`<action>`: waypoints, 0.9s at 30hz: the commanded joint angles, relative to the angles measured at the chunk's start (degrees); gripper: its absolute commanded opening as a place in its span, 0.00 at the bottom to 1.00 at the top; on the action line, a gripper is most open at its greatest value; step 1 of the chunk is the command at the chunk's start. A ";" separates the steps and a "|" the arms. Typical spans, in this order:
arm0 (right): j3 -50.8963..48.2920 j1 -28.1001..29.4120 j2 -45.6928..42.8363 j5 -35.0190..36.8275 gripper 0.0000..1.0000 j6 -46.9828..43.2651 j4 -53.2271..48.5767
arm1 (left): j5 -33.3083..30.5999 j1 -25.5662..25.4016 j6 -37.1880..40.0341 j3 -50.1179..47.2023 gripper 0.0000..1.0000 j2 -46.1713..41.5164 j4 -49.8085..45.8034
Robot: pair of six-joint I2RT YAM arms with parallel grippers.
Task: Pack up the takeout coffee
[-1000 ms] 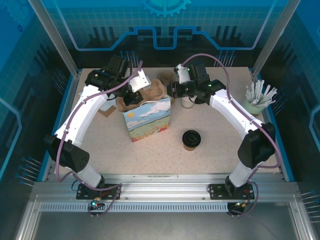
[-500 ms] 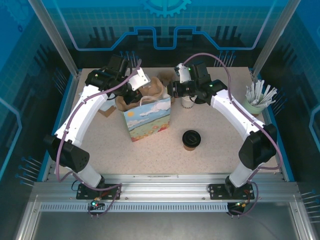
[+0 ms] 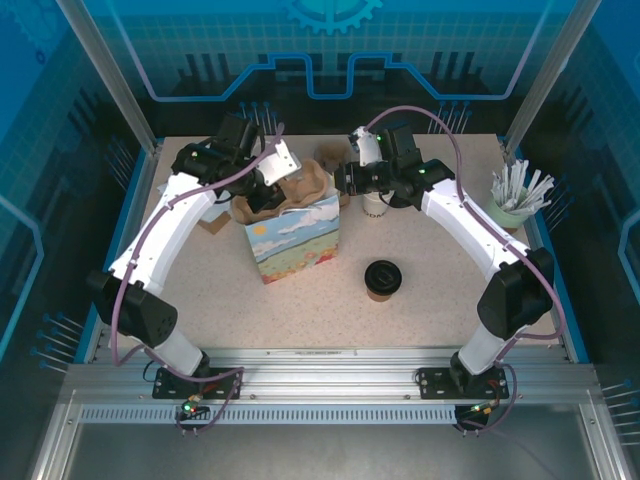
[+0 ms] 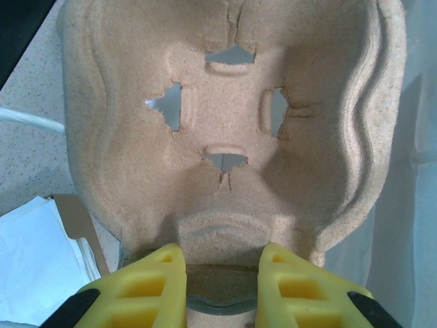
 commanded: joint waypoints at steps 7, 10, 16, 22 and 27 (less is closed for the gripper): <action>0.98 0.50 -0.80 0.97 0.18 0.33 0.25 | 0.54 -1.17 2.40 -2.07 0.22 -1.80 -3.49; 1.10 0.44 -0.71 1.20 0.18 0.21 0.24 | 1.17 -1.24 2.80 -2.14 0.22 -2.47 -3.73; 1.73 0.44 -0.19 0.97 0.18 0.22 0.11 | 2.55 -1.56 3.75 -2.58 0.23 -3.43 -4.79; 2.05 0.44 0.08 0.99 0.18 0.11 -0.20 | 2.98 -2.15 4.03 -3.03 0.23 -4.27 -5.05; 2.31 0.44 0.24 0.99 0.17 0.22 -0.41 | 2.93 -2.53 4.55 -3.44 0.23 -4.38 -5.54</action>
